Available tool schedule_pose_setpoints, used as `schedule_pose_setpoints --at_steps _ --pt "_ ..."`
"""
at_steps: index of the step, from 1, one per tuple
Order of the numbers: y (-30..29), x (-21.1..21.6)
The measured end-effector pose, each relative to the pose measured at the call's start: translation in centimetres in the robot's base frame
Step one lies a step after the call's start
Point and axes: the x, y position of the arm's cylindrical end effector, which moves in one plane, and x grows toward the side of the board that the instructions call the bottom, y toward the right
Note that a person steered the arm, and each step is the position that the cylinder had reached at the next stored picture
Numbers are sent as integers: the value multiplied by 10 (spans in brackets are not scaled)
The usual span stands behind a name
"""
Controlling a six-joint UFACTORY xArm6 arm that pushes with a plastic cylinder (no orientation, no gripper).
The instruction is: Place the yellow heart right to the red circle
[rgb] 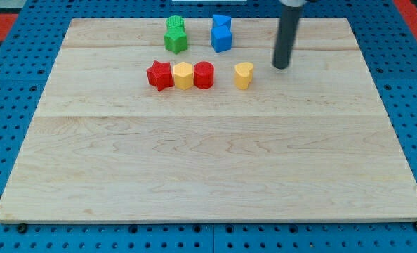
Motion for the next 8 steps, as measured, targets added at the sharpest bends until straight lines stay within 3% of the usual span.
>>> schedule_pose_setpoints --at_steps 1,3,4,5,8 --pt "-5 18" --pt "-62 -2" --pt "-2 16" --pt "-4 35" --pt "-79 20"
